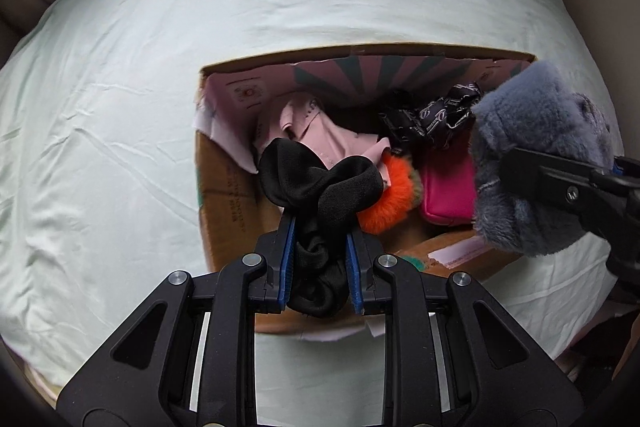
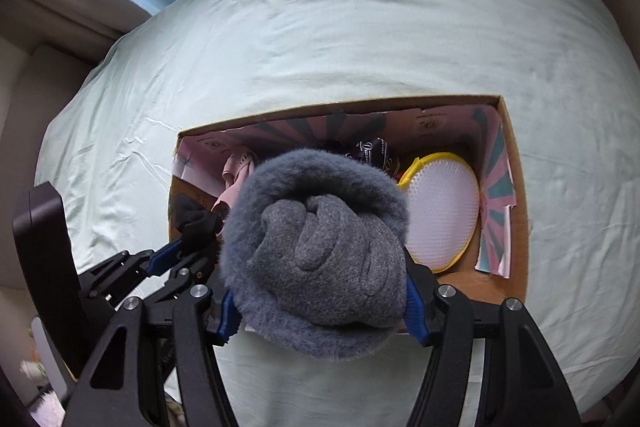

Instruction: Organize soft objects

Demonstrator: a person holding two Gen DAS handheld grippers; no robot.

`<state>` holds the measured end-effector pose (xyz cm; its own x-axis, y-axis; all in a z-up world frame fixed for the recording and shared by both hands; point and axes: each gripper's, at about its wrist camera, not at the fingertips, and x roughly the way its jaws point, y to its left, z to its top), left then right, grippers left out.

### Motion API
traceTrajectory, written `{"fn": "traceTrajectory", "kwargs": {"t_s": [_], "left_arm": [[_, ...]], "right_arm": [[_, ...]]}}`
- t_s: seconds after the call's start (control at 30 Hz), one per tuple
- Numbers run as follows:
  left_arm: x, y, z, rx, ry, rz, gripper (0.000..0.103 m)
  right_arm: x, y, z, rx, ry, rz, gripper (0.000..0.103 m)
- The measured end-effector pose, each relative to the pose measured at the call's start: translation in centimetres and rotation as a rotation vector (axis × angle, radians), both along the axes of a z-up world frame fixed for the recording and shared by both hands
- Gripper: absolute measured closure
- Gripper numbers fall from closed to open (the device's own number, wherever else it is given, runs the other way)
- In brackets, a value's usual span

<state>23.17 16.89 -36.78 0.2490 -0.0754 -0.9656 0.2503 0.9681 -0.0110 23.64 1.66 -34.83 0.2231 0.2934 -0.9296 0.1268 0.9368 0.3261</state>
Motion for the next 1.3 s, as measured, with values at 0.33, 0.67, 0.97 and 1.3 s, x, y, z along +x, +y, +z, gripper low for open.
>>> {"fn": "traceTrajectory", "kwargs": {"t_s": [0.33, 0.67, 0.97, 1.3], "left_arm": [[0.8, -1.3, -0.8, 0.044, -0.056, -0.110, 0.001], [-0.1, -0.1, -0.4, 0.061, -0.027, -0.095, 0.000], [-1.1, 0.3, 3.1, 0.078, -0.055, -0.028, 0.000], [-4.7, -1.3, 13.0, 0.038, -0.160, 0.090, 0.000]], "right_arm": [[1.3, -1.4, -0.4, 0.019, 0.011, -0.064, 0.002], [0.5, -3.2, -0.3, 0.025, 0.005, -0.097, 0.001], [-0.5, -3.5, 3.1, 0.036, -0.049, -0.029, 0.001], [-4.5, -7.6, 13.5, -0.010, -0.222, 0.080, 0.001]]}}
